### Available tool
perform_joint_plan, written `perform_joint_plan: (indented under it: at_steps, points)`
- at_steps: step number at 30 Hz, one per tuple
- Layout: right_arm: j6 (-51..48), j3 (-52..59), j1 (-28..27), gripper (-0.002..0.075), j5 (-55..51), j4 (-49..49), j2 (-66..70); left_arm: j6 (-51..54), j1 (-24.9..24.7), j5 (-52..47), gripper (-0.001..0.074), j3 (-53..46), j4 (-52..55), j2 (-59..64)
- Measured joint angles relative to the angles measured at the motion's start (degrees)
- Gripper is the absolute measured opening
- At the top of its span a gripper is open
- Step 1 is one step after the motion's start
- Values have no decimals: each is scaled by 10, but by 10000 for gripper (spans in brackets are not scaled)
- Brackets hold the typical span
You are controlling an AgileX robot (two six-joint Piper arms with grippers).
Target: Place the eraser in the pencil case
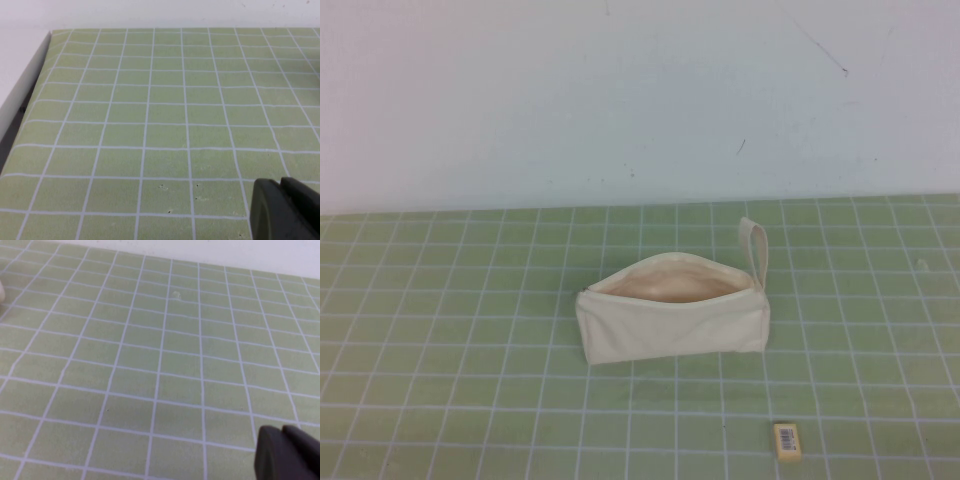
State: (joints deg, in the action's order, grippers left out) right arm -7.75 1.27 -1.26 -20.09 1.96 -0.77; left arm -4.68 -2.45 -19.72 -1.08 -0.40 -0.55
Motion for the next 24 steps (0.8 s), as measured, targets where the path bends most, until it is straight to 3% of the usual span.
perform_joint_plan:
  at_steps: [16,24]
  points:
    - [0,3,0,-1,18,2,0,0,0,0,-1,0,0,0]
    - [0,3,0,-1,183,6,0,1,0,0,-1,0,0,0]
